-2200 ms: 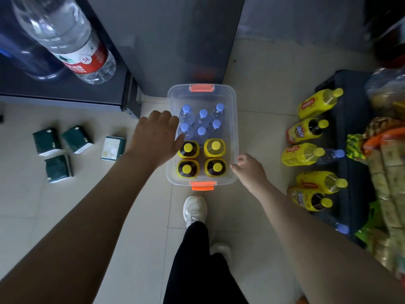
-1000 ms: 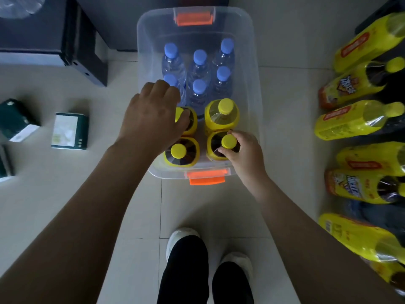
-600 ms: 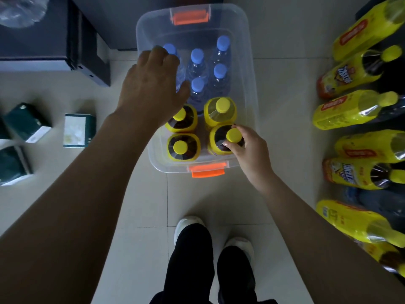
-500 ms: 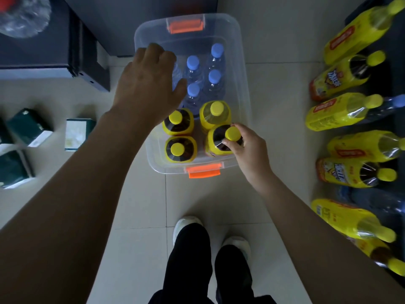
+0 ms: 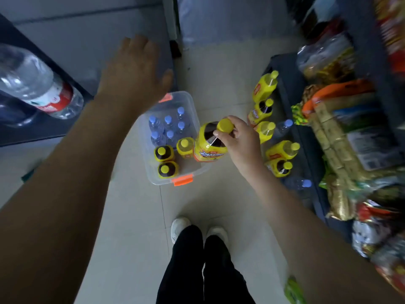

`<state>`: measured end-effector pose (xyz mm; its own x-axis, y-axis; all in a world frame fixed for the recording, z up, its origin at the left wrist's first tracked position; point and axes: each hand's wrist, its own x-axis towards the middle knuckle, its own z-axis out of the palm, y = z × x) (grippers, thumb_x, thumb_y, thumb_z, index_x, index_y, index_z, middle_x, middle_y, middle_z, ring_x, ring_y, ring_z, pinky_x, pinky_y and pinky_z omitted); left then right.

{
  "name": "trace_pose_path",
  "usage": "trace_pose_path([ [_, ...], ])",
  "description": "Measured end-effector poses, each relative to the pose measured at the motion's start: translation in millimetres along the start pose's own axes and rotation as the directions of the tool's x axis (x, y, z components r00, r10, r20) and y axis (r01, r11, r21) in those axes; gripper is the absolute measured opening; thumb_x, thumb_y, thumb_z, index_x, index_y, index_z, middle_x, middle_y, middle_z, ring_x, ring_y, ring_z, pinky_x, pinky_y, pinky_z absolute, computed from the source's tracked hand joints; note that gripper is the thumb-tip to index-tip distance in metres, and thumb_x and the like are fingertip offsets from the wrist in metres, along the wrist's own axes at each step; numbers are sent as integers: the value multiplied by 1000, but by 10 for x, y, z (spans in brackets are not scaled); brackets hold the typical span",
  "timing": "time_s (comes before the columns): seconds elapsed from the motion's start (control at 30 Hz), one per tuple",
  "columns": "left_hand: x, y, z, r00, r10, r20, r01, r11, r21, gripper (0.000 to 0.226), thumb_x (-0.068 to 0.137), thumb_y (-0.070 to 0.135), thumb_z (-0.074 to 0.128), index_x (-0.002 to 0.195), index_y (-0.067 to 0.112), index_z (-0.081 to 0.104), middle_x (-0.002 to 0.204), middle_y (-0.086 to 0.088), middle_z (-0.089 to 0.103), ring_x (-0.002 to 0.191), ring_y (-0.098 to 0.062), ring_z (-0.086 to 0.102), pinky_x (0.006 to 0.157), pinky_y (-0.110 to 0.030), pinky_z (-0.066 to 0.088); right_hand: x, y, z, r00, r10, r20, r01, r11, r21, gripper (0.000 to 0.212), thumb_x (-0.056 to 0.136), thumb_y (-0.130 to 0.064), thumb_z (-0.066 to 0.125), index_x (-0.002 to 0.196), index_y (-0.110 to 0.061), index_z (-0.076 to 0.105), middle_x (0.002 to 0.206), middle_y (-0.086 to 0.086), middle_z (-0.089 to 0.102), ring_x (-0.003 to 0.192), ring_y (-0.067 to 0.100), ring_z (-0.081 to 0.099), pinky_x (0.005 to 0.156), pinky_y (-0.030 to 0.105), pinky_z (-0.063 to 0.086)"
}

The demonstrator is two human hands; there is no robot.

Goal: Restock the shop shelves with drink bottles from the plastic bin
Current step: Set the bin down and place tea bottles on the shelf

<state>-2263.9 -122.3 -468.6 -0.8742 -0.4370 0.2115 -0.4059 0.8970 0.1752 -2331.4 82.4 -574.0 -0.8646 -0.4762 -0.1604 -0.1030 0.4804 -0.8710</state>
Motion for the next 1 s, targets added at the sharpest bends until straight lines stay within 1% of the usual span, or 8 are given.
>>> trace_pose_path([
  [0.1, 157, 409, -807, 999, 31, -15, -31, 999, -19, 66, 78, 46, 30, 114, -5, 53, 117, -30, 50, 111, -42, 46, 88, -52, 42, -205, -726, -645, 995, -25, -97, 32, 997, 68, 30, 67, -45, 66, 91, -27, 62, 81, 1, 67, 82, 27, 66, 77, 51, 52],
  [0.2, 251, 812, -1549, 995, 92, -45, -94, 994, -48, 60, 80, 44, 36, 110, -3, 56, 113, -28, 52, 106, -42, 49, 83, -51, 44, -459, -1422, -1275, 987, -26, -156, 42, 994, 100, 28, 75, -30, 73, 100, -20, 67, 86, -3, 65, 86, 20, 63, 84, 43, 52],
  [0.33, 404, 1288, -2357, 976, 212, -42, -214, 975, -67, 42, 85, 27, 59, 115, -2, 55, 116, -25, 51, 109, -42, 47, 88, -51, 44, -761, -2204, -2035, 960, -85, -265, 115, 989, 98, 26, 75, -35, 71, 98, -25, 65, 92, -1, 68, 90, 21, 64, 86, 44, 51],
  [0.47, 603, 1711, -3161, 935, 337, -108, -342, 939, -32, 44, 89, 31, 55, 119, -1, 53, 116, -21, 52, 112, -38, 46, 88, -49, 44, -1031, -2839, -2630, 911, -132, -391, 175, 982, 77, 29, 81, -34, 69, 105, -19, 62, 93, -3, 66, 94, 19, 63, 90, 44, 49],
  [0.57, 813, 1960, -3645, 886, 440, -146, -446, 895, -10, 44, 91, 33, 50, 120, -1, 51, 114, -21, 50, 113, -37, 44, 88, -46, 43, -1239, -3226, -2997, 844, -184, -503, 227, 973, 26, 28, 84, -30, 68, 108, -17, 62, 94, -6, 64, 97, 17, 61, 90, 38, 48],
  [0.77, 968, 2372, -4156, 759, 625, -180, -644, 762, -68, 42, 91, 36, 49, 120, 5, 53, 114, -16, 53, 111, -33, 47, 91, -42, 43, -1704, -3722, -3430, 637, -151, -756, 232, 973, 1, 22, 86, -32, 66, 104, -19, 61, 82, -17, 61, 76, -4, 57, 68, 17, 43],
  [0.9, 918, 2633, -4289, 686, 701, -195, -727, 670, -151, 43, 92, 38, 48, 123, 8, 52, 121, -11, 52, 115, -28, 46, 92, -38, 42, -2025, -3901, -3584, 502, -85, -861, 178, 984, 7, 43, 86, -38, 65, 119, -10, 60, 103, 0, 66, 94, 12, 60, 80, 27, 49],
  [1.0, 842, 2841, -4350, 633, 752, -186, -774, 606, -186, 44, 93, 40, 45, 125, 9, 50, 123, -9, 51, 118, -25, 45, 93, -39, 43, -2292, -3941, -3725, 425, -43, -904, 141, 990, 19, 46, 87, -37, 64, 122, -9, 58, 106, 2, 64, 98, 16, 60, 73, 20, 46],
])
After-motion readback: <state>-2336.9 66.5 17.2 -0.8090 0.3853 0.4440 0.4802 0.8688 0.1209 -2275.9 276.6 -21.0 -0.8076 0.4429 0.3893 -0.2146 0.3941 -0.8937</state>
